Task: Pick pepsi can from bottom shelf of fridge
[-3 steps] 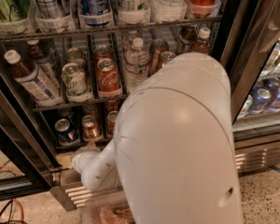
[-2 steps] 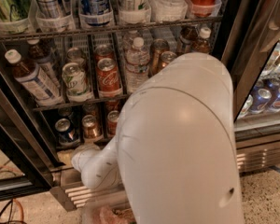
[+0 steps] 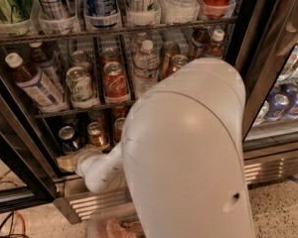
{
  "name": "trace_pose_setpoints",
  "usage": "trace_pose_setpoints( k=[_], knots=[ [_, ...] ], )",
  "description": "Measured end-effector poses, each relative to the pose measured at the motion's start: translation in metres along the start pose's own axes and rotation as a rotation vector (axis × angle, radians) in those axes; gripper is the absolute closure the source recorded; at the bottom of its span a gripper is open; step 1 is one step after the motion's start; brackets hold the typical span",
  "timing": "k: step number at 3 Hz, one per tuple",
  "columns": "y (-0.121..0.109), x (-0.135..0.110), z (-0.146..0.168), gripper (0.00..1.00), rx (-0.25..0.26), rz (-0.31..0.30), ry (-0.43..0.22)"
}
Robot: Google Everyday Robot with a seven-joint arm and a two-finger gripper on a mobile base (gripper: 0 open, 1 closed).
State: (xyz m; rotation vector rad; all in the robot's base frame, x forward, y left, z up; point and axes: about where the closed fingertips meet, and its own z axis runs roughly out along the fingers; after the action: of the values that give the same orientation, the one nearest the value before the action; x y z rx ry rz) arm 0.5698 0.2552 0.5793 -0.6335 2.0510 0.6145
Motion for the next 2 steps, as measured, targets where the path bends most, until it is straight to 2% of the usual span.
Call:
trace_pose_setpoints(
  k=[2],
  knots=[
    [-0.0068, -0.0053, 0.0149, 0.25, -0.008, -0.020, 0.016]
  ],
)
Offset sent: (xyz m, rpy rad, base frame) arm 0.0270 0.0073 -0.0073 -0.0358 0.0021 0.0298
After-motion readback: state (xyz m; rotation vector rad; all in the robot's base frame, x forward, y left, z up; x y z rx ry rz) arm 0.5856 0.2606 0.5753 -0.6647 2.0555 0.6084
